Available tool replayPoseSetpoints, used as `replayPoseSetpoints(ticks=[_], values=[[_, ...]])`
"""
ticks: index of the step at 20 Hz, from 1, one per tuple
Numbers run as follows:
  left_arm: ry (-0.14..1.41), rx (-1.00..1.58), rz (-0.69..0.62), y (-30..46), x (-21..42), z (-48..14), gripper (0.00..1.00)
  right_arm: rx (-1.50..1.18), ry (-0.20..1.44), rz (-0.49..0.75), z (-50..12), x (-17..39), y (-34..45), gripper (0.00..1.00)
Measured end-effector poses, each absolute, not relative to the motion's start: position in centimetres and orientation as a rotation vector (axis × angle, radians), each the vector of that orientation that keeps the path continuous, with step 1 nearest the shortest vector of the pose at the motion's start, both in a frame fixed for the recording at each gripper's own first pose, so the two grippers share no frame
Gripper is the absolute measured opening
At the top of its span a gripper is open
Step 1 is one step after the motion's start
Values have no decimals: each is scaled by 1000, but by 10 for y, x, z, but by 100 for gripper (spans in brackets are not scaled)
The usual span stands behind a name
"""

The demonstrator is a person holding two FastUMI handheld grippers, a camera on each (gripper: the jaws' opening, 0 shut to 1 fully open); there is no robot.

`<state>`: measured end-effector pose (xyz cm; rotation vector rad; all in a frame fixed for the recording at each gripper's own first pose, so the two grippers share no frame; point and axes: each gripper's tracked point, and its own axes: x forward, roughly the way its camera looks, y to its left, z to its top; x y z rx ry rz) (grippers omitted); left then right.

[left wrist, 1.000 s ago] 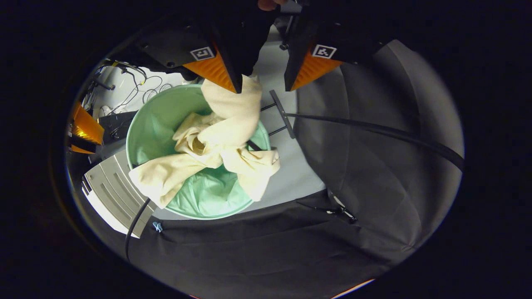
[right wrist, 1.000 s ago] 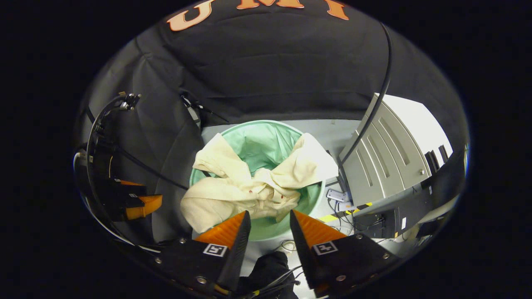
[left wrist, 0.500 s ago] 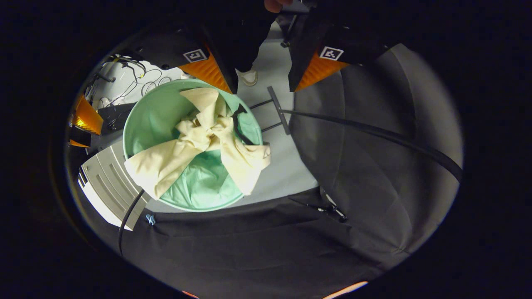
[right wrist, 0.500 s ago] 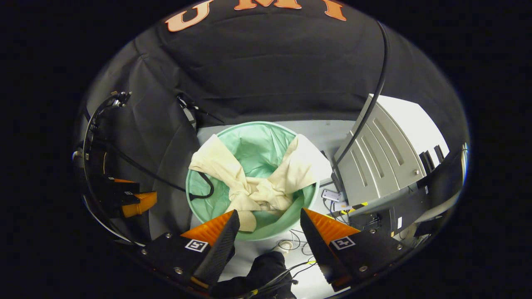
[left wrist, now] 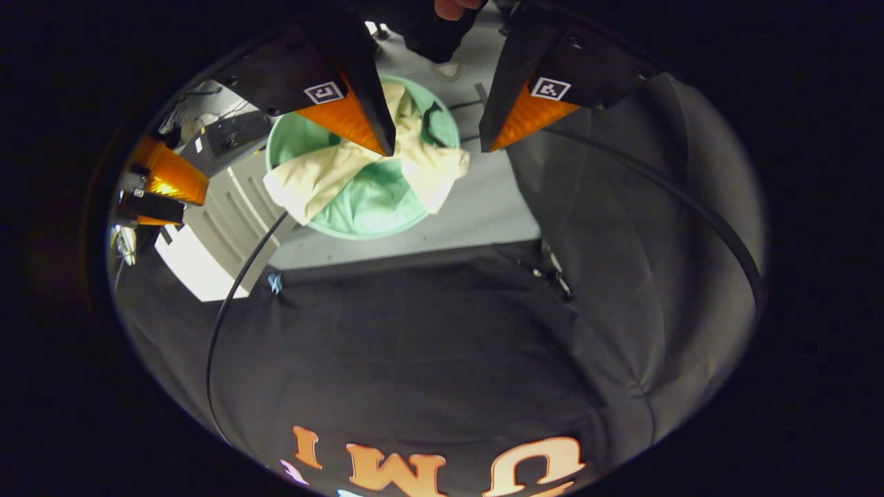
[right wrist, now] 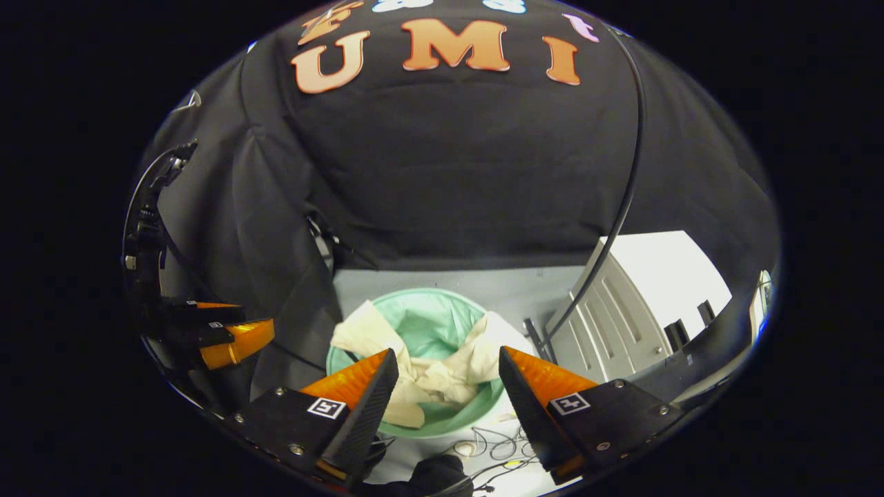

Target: Grasp the clothes on the hanger with both hands and then place them into the laundry hamper below.

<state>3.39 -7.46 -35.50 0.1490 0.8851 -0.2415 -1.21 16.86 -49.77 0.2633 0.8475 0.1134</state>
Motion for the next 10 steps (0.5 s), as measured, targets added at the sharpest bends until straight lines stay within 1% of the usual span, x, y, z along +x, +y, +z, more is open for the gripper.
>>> replayPoseSetpoints(ticks=[1,2,5,6,7,8,10], values=[[846,129,-245,-81,44,-336,87,265,815,106,-480,-2,163,92],[806,107,-249,-80,50,-320,83,263,781,99,-466,5,155,92],[686,43,-266,-94,76,-266,82,250,689,77,-420,20,133,92],[663,27,-279,-99,80,-250,84,246,661,70,-406,24,128,92],[637,10,-286,-103,83,-234,81,243,634,64,-391,27,122,92],[607,-7,-294,-107,87,-221,82,243,608,60,-377,29,117,92],[536,-23,-306,-109,95,-193,82,246,558,49,-350,31,108,92]])
